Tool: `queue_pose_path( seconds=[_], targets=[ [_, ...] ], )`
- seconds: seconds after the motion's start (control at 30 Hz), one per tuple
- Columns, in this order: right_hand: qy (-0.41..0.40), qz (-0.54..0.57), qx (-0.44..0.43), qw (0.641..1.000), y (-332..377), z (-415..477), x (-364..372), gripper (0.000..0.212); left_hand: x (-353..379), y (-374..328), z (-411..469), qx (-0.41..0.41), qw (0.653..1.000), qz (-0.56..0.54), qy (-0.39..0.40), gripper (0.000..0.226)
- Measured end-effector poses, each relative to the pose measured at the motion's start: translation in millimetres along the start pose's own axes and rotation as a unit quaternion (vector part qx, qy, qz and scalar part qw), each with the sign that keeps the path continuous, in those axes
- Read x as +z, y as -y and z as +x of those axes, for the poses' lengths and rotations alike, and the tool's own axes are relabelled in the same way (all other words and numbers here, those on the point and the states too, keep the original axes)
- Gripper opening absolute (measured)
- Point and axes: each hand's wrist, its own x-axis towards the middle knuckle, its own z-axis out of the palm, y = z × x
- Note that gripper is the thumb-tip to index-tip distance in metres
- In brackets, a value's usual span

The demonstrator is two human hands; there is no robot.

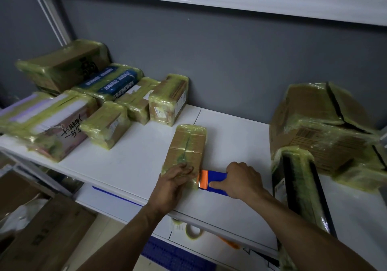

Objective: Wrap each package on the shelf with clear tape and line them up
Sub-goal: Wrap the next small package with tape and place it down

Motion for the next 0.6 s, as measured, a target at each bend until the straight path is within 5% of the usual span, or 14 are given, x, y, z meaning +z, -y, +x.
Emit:
queue_pose_path(
  seconds=[0.6],
  targets=[
    [-0.1,-0.041,-0.049,0.993,6.3,-7.8,5.4,0.059,2.4,-9.5,-4.8,-0.071,0.995,-0.018,-0.061,0.042]
  ],
)
